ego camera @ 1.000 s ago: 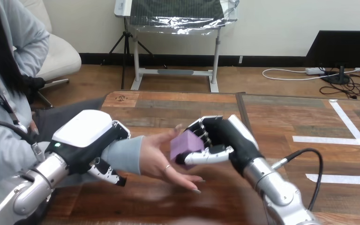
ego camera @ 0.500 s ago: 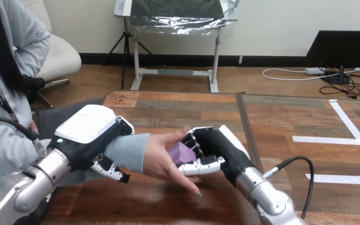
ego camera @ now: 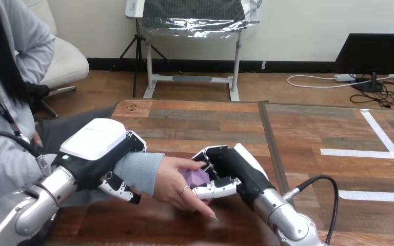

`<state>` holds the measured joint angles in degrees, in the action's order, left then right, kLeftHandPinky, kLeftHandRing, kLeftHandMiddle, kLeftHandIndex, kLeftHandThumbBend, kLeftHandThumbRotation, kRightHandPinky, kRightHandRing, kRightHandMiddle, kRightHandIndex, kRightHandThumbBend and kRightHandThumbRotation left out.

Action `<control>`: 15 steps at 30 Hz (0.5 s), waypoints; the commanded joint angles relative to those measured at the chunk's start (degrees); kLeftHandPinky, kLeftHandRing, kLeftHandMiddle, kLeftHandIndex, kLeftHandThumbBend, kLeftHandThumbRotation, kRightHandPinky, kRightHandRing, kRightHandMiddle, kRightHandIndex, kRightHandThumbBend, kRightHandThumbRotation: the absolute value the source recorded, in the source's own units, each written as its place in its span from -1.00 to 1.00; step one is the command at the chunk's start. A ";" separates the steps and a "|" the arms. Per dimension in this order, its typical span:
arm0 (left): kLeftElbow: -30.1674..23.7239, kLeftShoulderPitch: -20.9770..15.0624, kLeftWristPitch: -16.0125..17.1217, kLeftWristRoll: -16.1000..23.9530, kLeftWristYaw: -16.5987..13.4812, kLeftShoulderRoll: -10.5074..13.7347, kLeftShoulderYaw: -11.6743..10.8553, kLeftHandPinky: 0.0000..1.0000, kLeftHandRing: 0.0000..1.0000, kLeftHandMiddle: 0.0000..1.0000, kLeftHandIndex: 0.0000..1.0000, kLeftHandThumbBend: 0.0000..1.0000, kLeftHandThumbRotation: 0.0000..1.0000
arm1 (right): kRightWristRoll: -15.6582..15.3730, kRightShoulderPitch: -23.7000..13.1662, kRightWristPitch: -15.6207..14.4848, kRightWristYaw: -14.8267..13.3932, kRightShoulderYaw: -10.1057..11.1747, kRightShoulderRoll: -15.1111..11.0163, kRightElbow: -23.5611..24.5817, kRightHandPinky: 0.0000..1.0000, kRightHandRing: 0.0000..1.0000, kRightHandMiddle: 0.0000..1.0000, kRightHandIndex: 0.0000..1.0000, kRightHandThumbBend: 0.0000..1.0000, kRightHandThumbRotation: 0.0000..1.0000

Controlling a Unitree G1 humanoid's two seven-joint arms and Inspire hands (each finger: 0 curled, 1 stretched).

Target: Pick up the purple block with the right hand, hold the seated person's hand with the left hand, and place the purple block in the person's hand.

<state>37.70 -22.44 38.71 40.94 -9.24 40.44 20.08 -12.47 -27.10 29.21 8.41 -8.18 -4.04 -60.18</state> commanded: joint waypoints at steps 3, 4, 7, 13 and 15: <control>-5.95 -4.03 0.33 -2.95 -1.01 -0.85 -3.64 -0.54 -0.49 -0.38 -0.36 0.79 -1.00 | -0.02 -1.99 -0.11 -1.04 -0.33 0.79 3.41 -0.06 -0.05 0.00 -0.04 0.59 -1.00; -5.96 -4.01 0.32 -2.99 -0.94 -0.87 -3.64 -0.54 -0.49 -0.38 -0.36 0.80 -1.00 | -0.01 -2.00 -0.23 -1.07 -0.34 0.79 3.45 -0.06 -0.05 0.00 -0.04 0.59 -1.00; -5.82 -3.99 0.45 -2.82 -1.15 -0.90 -3.56 -0.53 -0.49 -0.38 -0.36 0.80 -1.00 | 0.04 -2.11 -0.48 -1.07 -0.38 0.73 3.44 -0.06 -0.05 0.00 -0.04 0.59 -1.00; -6.04 -3.80 0.40 -2.57 -1.20 -0.90 -3.47 -0.53 -0.48 -0.38 -0.36 0.81 -1.00 | 0.03 -2.35 -0.70 -1.21 -0.45 0.57 3.39 -0.06 -0.04 0.01 -0.04 0.59 -1.00; -6.12 -3.69 0.38 -2.65 -1.08 -0.93 -3.51 -0.52 -0.48 -0.38 -0.36 0.80 -1.00 | -0.02 -2.43 -1.02 -1.30 -0.45 0.53 3.46 -0.06 -0.04 0.01 -0.04 0.58 -1.00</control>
<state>37.49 -22.36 38.68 40.89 -9.09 40.40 19.89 -12.51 -27.01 28.56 7.83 -8.54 -3.87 -59.59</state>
